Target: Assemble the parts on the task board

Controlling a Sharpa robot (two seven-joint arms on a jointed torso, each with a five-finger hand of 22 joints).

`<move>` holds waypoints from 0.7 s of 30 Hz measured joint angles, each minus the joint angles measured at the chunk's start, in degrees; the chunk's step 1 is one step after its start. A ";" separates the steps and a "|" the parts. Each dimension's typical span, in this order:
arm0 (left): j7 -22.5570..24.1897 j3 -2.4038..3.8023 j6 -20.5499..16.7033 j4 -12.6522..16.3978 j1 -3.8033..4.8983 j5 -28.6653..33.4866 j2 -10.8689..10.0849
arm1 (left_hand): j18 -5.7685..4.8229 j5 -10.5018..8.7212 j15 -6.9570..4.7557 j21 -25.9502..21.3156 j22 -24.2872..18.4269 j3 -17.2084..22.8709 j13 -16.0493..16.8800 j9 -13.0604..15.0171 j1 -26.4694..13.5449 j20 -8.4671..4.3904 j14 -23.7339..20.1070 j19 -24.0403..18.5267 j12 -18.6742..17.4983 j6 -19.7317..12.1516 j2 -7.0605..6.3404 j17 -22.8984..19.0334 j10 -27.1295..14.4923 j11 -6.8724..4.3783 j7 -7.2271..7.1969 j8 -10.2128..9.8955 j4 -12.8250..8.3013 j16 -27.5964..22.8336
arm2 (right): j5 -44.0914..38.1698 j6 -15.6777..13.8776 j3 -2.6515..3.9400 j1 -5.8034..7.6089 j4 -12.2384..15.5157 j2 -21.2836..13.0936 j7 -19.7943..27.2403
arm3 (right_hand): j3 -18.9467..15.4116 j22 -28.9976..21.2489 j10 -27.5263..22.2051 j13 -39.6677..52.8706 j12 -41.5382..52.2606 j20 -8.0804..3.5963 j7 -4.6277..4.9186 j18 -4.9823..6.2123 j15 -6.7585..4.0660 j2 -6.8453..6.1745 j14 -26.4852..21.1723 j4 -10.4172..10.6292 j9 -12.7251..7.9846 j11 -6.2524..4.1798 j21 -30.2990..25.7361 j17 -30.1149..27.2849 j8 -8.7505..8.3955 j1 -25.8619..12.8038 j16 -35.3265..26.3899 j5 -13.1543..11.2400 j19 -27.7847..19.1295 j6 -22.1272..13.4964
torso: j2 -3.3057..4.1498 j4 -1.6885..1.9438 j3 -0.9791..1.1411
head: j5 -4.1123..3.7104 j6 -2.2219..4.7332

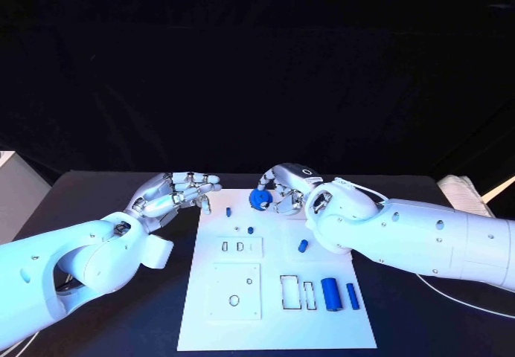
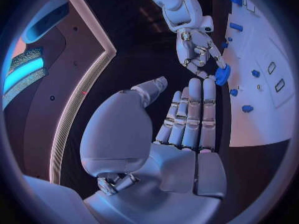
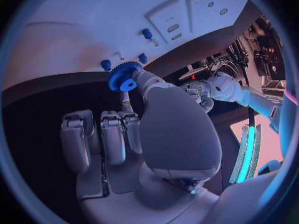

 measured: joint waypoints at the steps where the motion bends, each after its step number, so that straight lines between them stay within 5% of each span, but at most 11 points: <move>1: -0.01 0.00 0.01 0.00 0.00 0.00 0.05 | 0.00 0.00 0.00 0.00 0.00 0.00 0.01 0.00 0.00 0.00 0.00 0.00 0.00 0.00 0.00 0.00 0.00 0.00 0.00 0.00 0.00 0.00 | -0.41 -0.04 -0.04 -0.12 -0.24 0.49 -0.06 | 0.16 0.00 -0.01 0.00 0.00 0.00 0.00 0.00 0.00 0.00 0.00 0.01 -0.03 -0.01 0.00 0.00 0.00 0.00 0.00 0.00 0.00 0.00 | 0.01 0.02 0.00 | 0.00 0.03; 13: -0.09 0.00 0.17 -0.11 0.00 0.00 0.49 | 0.00 0.00 -0.21 0.00 0.06 0.00 0.07 0.00 0.00 0.00 -0.21 0.00 0.00 0.00 0.00 0.00 0.00 0.00 0.00 0.00 0.00 0.00 | -3.27 0.06 -0.37 -1.68 -5.12 5.67 -1.15 | 0.45 -0.01 -0.04 0.05 0.00 0.00 0.01 0.00 0.00 -0.07 0.00 -0.03 -0.12 -0.04 0.00 0.05 -0.13 -0.07 0.00 -0.12 0.00 -0.03 | 0.21 0.14 -0.10 | 0.23 0.12; 21: -0.15 0.00 0.28 -0.16 0.00 0.00 0.60 | 0.00 0.00 -0.20 0.00 0.05 0.00 0.06 0.00 0.00 0.00 -0.21 0.00 0.00 0.00 0.00 0.00 0.00 0.00 0.00 0.00 0.00 0.00 | -4.32 0.79 -0.53 -2.32 -7.86 7.41 -1.90 | 0.68 -0.02 -0.04 0.04 0.00 0.00 0.04 0.00 0.00 -0.38 0.00 -0.26 -0.12 -0.03 0.00 0.04 -0.29 -0.37 0.00 -0.45 0.00 -0.06 | 0.23 0.07 0.01 | 0.43 -0.21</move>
